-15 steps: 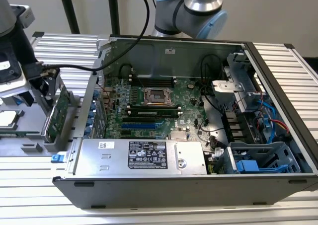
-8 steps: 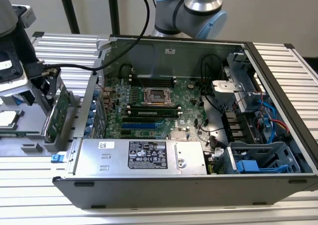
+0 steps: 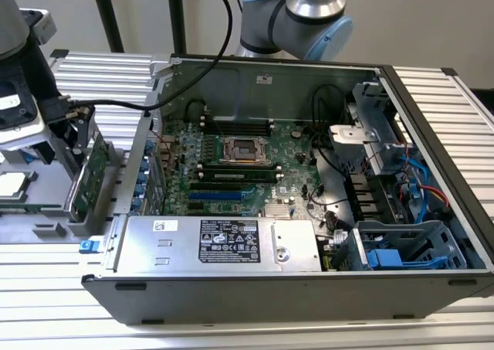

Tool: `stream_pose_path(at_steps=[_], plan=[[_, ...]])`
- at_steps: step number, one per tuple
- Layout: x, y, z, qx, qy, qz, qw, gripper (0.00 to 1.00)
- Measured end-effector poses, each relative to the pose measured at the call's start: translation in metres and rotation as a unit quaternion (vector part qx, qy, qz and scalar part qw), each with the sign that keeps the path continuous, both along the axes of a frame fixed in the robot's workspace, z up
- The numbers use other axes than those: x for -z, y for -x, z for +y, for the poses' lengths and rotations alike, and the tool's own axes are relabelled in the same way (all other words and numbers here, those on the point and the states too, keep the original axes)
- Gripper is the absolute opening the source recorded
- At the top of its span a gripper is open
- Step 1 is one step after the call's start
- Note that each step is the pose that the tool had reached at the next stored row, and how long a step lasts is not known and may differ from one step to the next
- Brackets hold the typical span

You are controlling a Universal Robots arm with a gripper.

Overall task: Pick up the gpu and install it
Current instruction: 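Pick up the gpu and move the gpu toward the slot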

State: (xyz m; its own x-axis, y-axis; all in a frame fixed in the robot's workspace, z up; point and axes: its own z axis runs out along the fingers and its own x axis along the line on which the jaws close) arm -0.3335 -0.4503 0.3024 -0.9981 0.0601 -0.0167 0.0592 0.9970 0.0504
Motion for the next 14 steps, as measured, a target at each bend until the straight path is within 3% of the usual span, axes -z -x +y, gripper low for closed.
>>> stream_pose_path(at_steps=[14], plan=[[0.0039, 0.0000, 0.0011, 0.000, 0.0000, 0.0000, 1.0000, 1.00]])
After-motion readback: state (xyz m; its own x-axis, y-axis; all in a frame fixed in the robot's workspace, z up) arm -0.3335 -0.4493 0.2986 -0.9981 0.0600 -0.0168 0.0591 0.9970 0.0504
